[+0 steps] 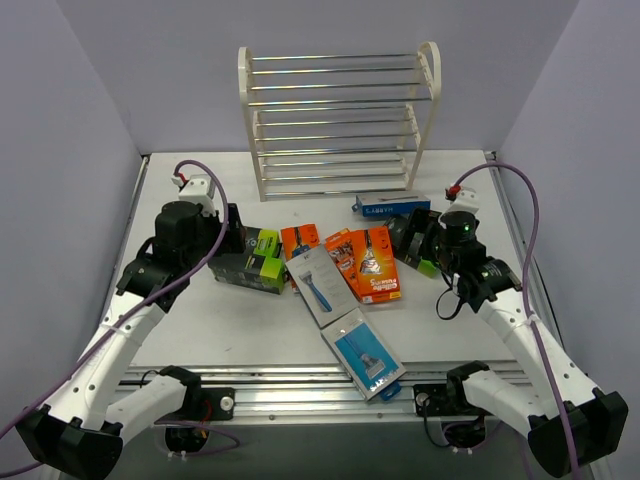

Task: Place and organize the shaving razors onto the shelf
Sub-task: Grab a shaving razor with the right arm

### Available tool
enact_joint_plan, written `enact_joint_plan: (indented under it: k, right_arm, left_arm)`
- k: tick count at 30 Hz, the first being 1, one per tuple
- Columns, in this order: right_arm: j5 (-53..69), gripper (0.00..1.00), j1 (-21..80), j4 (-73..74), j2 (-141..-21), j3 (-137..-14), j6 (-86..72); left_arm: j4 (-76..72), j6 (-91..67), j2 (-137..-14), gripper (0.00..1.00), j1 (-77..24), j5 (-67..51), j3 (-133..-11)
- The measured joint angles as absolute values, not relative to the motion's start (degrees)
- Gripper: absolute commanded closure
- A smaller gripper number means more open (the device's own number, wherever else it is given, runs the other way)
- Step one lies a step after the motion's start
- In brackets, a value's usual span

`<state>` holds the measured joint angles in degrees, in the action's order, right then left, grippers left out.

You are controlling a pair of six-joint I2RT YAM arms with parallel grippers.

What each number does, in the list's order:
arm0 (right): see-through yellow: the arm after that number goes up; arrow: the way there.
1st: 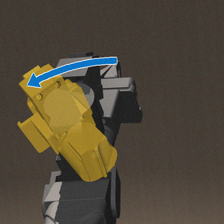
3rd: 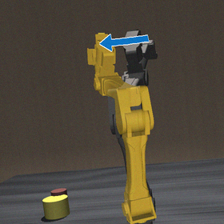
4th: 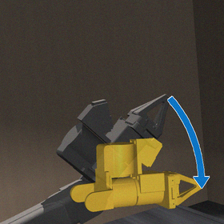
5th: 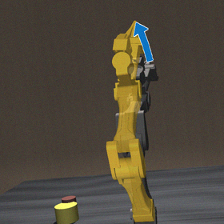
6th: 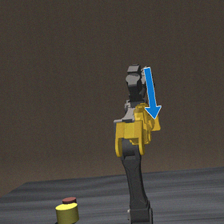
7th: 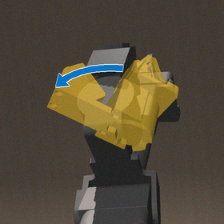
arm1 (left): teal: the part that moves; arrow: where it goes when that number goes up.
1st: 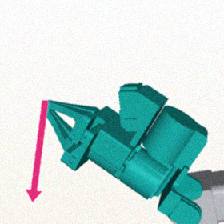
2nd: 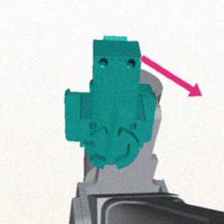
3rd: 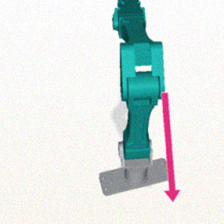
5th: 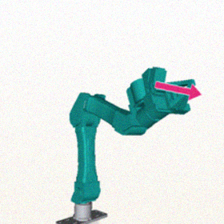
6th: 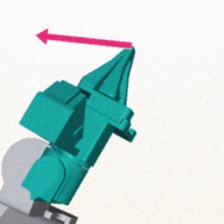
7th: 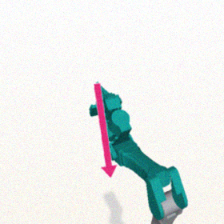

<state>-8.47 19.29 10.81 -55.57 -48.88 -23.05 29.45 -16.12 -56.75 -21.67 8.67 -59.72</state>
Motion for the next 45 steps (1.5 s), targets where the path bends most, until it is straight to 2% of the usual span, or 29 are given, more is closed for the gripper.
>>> enact_joint_plan:
  k: [7,24,30,45]
  right_arm:
    - [0.8,0.00,19.3,5.6,-55.2,-42.7,-27.9]
    - [4.6,0.03,19.5,-2.2,-50.0,-22.2,-51.5]
    - [5.0,0.05,19.8,-5.0,-47.6,-18.5,-55.5]
    - [4.6,0.10,22.1,-13.0,-50.2,-14.0,-60.5]
  left_arm:
    - [29.4,-16.3,-56.7,0.06,-21.7,6.7,-59.7]
    - [29.4,-16.3,-55.9,0.06,-21.7,2.9,-59.5]
    - [29.4,-16.3,-55.9,0.06,-21.7,2.3,-59.5]
    - [29.4,-16.4,-56.0,0.06,-21.7,1.2,-59.5]
